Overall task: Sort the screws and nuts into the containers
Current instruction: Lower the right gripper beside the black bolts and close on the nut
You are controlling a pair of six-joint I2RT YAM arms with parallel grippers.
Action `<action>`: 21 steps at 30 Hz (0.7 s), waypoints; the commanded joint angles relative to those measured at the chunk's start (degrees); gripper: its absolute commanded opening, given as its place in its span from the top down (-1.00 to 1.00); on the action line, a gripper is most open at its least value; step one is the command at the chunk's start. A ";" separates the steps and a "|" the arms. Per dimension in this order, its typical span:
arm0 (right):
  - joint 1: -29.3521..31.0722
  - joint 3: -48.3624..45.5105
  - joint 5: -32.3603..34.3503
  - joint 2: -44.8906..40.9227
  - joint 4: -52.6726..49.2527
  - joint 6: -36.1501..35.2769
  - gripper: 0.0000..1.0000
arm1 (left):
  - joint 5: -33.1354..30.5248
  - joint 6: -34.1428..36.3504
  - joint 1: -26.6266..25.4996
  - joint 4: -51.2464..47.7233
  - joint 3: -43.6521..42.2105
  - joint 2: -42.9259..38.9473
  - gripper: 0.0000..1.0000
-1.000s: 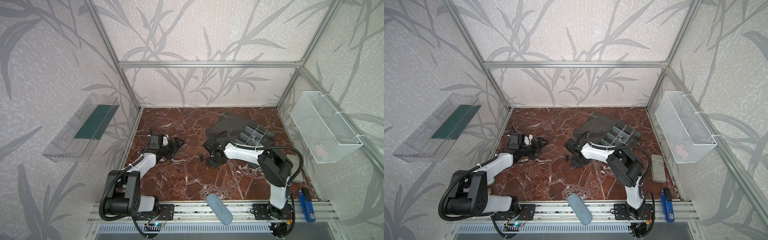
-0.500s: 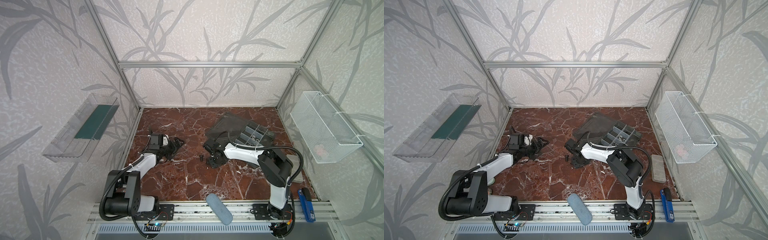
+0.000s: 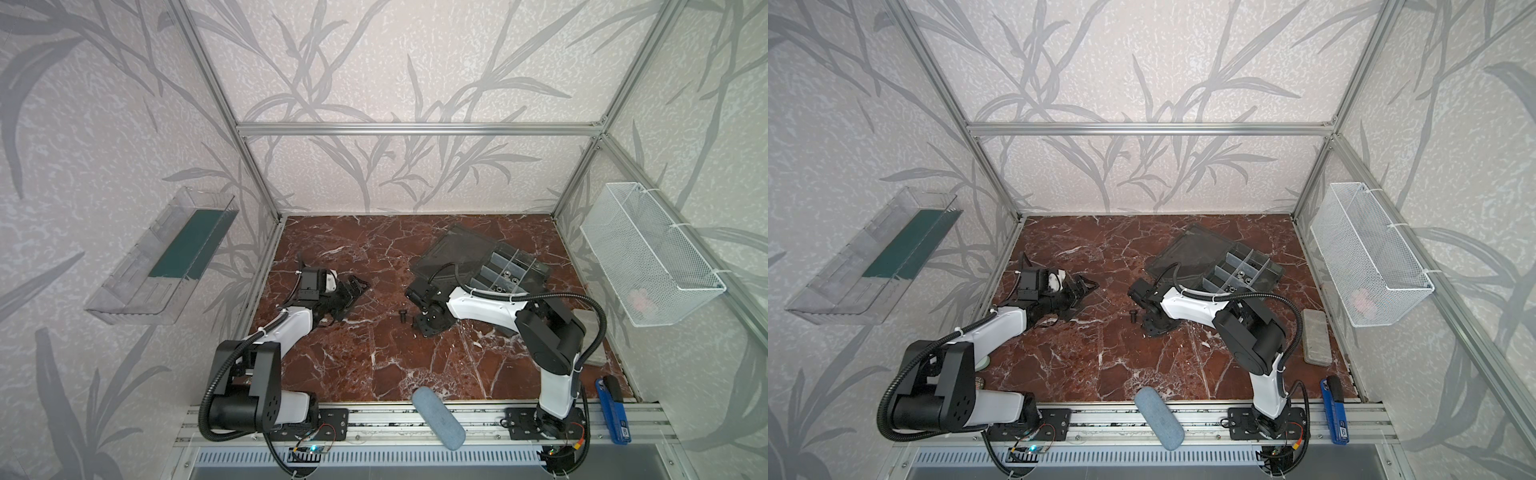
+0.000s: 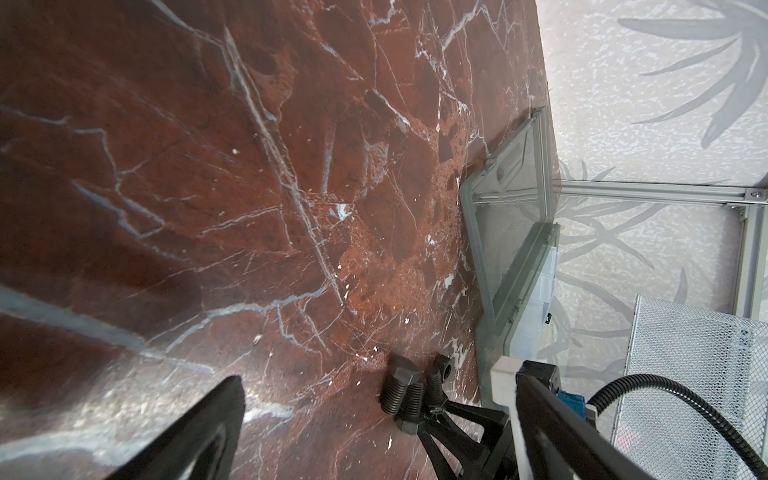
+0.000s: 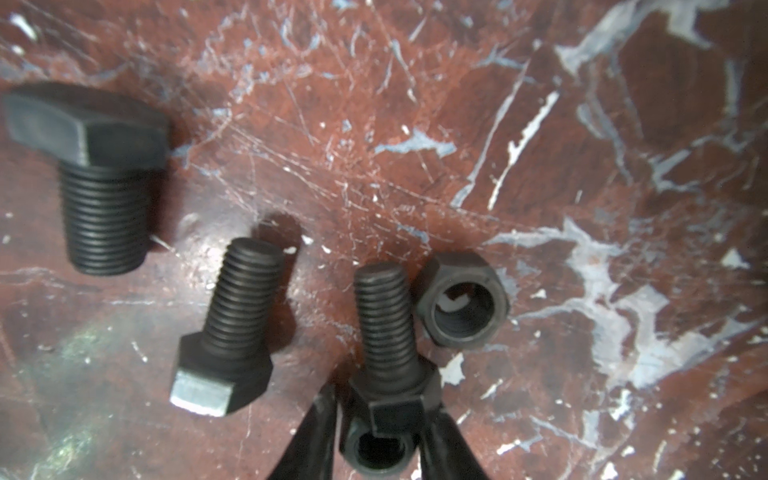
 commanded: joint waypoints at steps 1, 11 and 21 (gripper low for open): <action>0.28 -1.19 1.66 0.59 -4.68 0.11 0.37 | 0.34 -0.43 0.24 0.47 -0.59 -0.19 -0.99; 0.79 -0.98 3.07 0.55 -6.15 0.24 0.20 | 0.29 -0.50 0.21 0.54 -0.67 -0.34 -0.99; 0.77 -0.97 1.89 1.07 -6.05 0.55 0.50 | 0.20 -0.54 0.24 0.54 -0.68 -0.48 -0.99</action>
